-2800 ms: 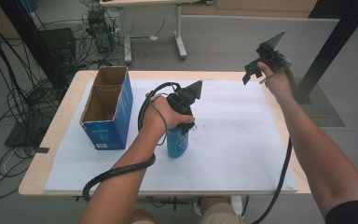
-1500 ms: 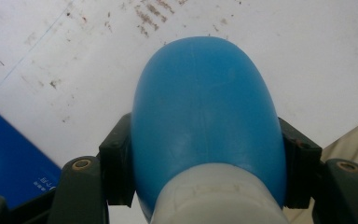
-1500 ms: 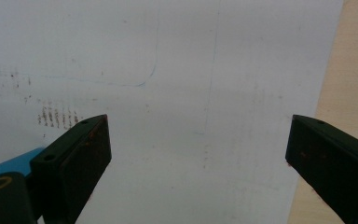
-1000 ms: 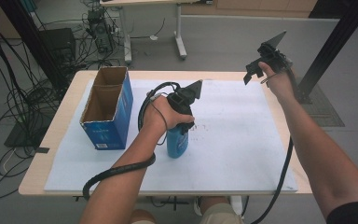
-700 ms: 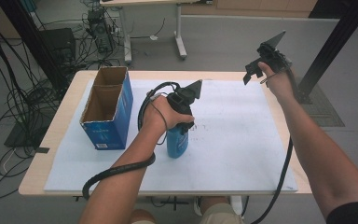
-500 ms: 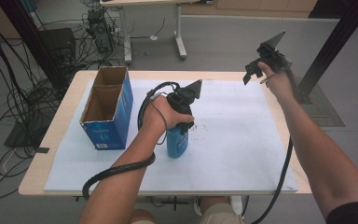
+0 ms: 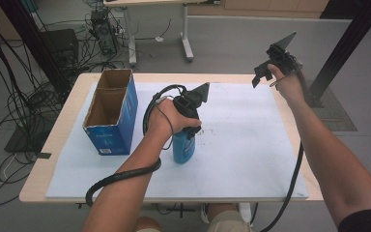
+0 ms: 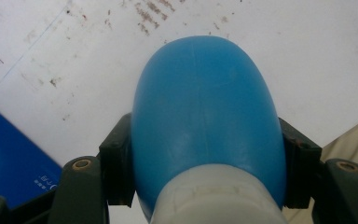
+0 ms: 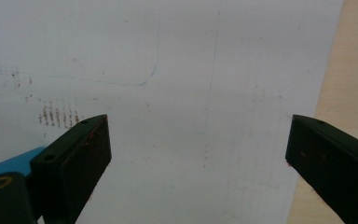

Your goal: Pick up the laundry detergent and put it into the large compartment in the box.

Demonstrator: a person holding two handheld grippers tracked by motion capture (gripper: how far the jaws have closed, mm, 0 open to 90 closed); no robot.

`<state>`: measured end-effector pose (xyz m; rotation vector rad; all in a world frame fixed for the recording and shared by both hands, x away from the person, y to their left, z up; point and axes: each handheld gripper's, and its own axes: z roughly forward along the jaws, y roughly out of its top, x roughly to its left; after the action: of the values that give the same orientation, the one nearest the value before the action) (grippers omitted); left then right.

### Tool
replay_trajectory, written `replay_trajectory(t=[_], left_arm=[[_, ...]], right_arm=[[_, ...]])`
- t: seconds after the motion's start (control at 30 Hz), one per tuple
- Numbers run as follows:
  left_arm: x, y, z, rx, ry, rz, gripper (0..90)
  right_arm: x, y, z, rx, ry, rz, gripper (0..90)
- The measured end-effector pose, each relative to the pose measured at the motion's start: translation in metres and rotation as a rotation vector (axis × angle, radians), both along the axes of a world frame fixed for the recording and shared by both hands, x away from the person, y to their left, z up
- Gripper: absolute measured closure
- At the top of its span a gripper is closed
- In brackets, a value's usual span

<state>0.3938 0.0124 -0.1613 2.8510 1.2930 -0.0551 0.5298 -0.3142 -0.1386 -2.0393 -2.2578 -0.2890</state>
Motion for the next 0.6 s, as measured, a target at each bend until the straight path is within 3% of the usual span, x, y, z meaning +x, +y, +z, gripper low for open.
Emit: replay_trajectory(t=[0.6], left_arm=[[0.0022,-0.0038,0.0005,0.008,0.008,0.013,36.9]], right_arm=[[0.0001,-0.0031,0.0004,0.006,0.004,-0.003,6.5]])
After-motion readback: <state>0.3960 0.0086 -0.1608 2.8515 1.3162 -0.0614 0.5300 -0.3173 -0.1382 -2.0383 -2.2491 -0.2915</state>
